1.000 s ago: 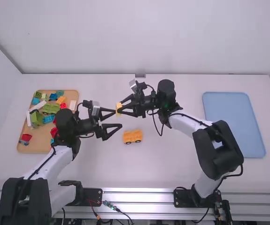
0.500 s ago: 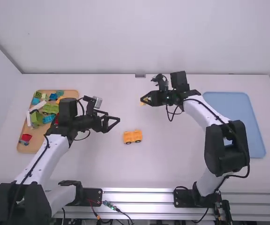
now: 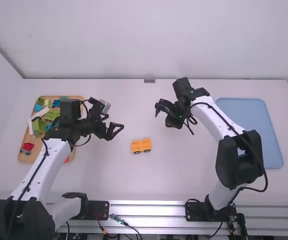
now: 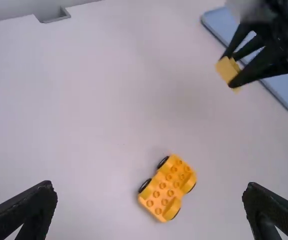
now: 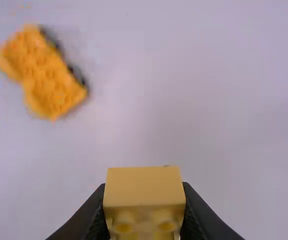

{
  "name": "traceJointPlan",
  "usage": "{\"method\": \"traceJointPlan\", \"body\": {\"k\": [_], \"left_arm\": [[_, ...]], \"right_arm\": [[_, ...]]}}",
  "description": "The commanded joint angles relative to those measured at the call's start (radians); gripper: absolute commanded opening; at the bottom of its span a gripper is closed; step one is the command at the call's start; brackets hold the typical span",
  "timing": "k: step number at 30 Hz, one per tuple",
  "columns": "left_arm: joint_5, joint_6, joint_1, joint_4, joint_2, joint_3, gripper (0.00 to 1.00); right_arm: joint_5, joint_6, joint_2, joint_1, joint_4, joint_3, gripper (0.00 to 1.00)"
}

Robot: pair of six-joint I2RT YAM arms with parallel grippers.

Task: Assemble lego blocks to make yellow taxi

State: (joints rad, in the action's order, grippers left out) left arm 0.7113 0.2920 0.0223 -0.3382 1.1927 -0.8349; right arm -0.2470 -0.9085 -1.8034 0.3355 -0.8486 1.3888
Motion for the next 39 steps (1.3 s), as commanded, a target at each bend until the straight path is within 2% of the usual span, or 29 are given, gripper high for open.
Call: {"method": "traceJointPlan", "body": {"k": [1,9,17,21,27,39], "left_arm": [[0.002,0.049,0.003,0.006,-0.009,-0.021,0.99],[-0.031,0.034,-0.004,0.017,-0.009,-0.021,0.99],[-0.047,0.011,-0.010,0.017,-0.009,-0.021,0.99],[-0.039,-0.006,-0.005,0.017,-0.009,-0.021,0.99],[-0.047,-0.010,-0.011,0.001,-0.009,-0.021,0.99],[-0.048,0.042,-0.016,-0.022,-0.009,-0.008,0.99]], "right_arm": [[0.056,-0.271,0.000,0.002,0.004,-0.053,0.00],[0.063,-0.451,0.000,0.014,0.092,-0.246,0.00],[0.117,-0.404,0.000,0.103,0.218,-0.365,0.00],[0.114,-0.407,-0.007,0.124,0.262,-0.382,0.00],[0.130,-0.328,-0.050,0.122,0.303,-0.360,0.00],[0.151,-0.231,-0.242,0.111,0.119,-0.130,0.00]]}}
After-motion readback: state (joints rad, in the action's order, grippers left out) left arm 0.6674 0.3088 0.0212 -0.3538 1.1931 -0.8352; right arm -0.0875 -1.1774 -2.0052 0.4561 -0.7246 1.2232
